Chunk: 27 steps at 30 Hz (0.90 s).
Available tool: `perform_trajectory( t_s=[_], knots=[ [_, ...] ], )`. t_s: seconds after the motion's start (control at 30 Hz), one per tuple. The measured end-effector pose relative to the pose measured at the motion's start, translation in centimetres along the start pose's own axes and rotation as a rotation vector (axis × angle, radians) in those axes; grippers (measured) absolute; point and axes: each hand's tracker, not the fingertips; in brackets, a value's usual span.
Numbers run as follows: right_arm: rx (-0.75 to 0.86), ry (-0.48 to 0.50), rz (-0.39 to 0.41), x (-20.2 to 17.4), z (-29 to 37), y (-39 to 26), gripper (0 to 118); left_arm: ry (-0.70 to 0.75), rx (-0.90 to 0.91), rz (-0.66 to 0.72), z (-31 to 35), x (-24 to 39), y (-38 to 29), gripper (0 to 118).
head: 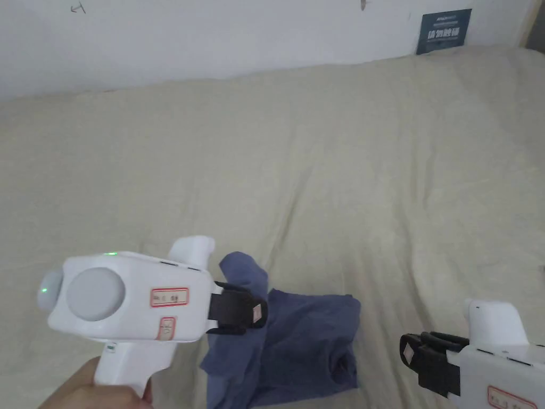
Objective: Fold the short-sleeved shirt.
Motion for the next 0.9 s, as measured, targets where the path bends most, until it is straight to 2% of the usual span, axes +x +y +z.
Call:
perform_trajectory(
  t_s=[0.07, 0.27, 0.33, 0.37, 0.43, 0.47, 0.53, 0.57, 0.73, 0.77, 0.8, 0.83, 0.87, 0.9],
  knots=[
    [0.005, -0.003, -0.020, 0.7, 0.3, -0.2, 4, -0.011, -0.064, -0.047, -2.9, 1.2, 1.0, 15],
    [0.020, -0.030, -0.073, 4.1, 1.3, -0.9, 4, -0.083, -0.183, -0.040, -10.1, 4.6, 2.9, 15],
    [0.020, -0.033, -0.093, 4.7, 1.4, -1.1, 4, -0.086, -0.200, -0.081, -11.5, 5.5, 3.1, 21],
    [0.019, -0.036, -0.099, 5.0, 1.5, -1.2, 4, -0.080, -0.203, -0.079, -12.0, 5.7, 3.2, 41],
    [0.014, -0.039, -0.104, 5.4, 1.5, -1.4, 4, -0.083, -0.235, -0.083, -12.8, 5.8, 3.3, 91],
    [0.015, -0.042, -0.108, 5.5, 1.5, -1.4, 4, -0.103, -0.236, -0.066, -13.0, 6.0, 3.1, 107],
    [0.015, -0.036, -0.112, 4.9, 1.5, -1.3, 4, -0.116, -0.232, -0.049, -12.4, 5.9, 3.1, 109],
    [0.017, -0.032, -0.109, 4.7, 1.6, -1.2, 4, -0.129, -0.175, -0.024, -11.5, 5.7, 3.4, 110],
    [0.024, -0.032, -0.103, 4.4, 1.6, -1.1, 4, -0.133, -0.056, 0.051, -6.8, 3.5, 4.1, 108],
    [0.025, -0.029, -0.104, 4.4, 1.6, -1.2, 4, -0.120, -0.030, 0.064, -5.8, 2.8, 3.9, 105],
    [0.027, -0.027, -0.105, 4.3, 1.7, -1.1, 4, -0.102, -0.005, 0.057, -4.9, 2.2, 3.6, 97],
    [0.029, -0.029, -0.107, 4.2, 1.7, -1.2, 4, -0.071, 0.039, 0.052, -4.1, 1.7, 3.2, 79],
    [0.029, -0.030, -0.108, 4.2, 1.7, -1.2, 4, -0.044, 0.072, 0.035, -3.6, 1.6, 2.8, 44],
    [0.028, -0.032, -0.109, 4.1, 1.8, -1.3, 4, 0.003, 0.076, 0.008, -3.4, 1.3, 2.3, 16]
  ],
)
